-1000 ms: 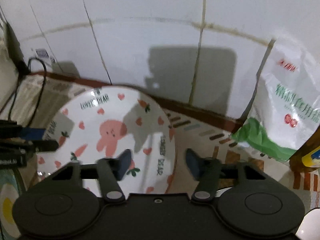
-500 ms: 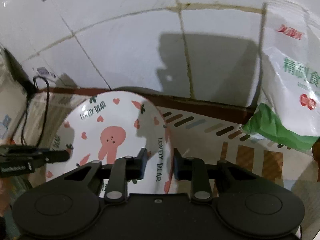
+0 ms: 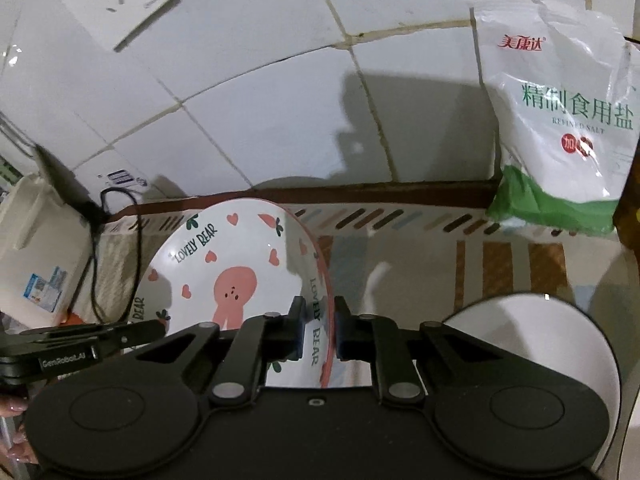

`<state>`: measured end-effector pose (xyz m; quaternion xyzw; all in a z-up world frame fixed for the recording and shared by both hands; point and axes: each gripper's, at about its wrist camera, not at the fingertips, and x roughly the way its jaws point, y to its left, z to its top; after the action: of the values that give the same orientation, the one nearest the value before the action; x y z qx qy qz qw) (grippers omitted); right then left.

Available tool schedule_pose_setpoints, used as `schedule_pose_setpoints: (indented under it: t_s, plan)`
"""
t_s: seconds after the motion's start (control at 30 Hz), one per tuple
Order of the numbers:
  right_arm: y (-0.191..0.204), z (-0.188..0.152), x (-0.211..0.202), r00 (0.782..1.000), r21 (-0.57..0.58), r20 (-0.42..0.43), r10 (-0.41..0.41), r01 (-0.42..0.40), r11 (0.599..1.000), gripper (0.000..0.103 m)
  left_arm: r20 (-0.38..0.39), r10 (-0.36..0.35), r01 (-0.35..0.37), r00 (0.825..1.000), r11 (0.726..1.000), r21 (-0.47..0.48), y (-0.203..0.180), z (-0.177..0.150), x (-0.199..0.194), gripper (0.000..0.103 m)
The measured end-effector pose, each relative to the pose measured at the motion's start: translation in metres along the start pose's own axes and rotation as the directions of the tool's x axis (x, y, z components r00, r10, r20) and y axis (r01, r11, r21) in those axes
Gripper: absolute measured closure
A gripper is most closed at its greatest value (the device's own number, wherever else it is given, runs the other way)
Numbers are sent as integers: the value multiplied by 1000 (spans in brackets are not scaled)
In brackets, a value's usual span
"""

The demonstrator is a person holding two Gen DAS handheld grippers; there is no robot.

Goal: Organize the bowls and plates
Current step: 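Carry the bunny plate with both grippers and lower it onto the egg plate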

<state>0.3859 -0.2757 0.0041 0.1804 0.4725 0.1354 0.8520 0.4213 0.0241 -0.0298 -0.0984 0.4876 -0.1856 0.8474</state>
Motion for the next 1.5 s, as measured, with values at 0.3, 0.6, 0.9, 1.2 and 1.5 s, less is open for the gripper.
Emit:
schedule_pose_setpoints:
  t_s: [0.3,0.6,0.9,1.2,1.5]
  plan:
    - [16,-25,-39,1000,30,-17,16,-15,999,87,-9,-14,14,1000,1000,7,-6,-19,-42,88]
    - [50,-55,-81,998,24,-44,43,-42,999,88,-23,-17,17,1000,1000,9,-4,-47,-96,88]
    - [84,-87,-106,994,0,-53,90,-90,996,90,1,-16,16,1000,1000,-8,9,-80,-147,88]
    - [110,-116,-108,990,-17,-82,114,-116,993,90,15,-1,1,1000,1000,-31,33,-124,-175,88]
    - [124,-129,-80,984,-27,-118,137,-141,990,90,16,25,-24,1000,997,-69,63,-145,-176,88]
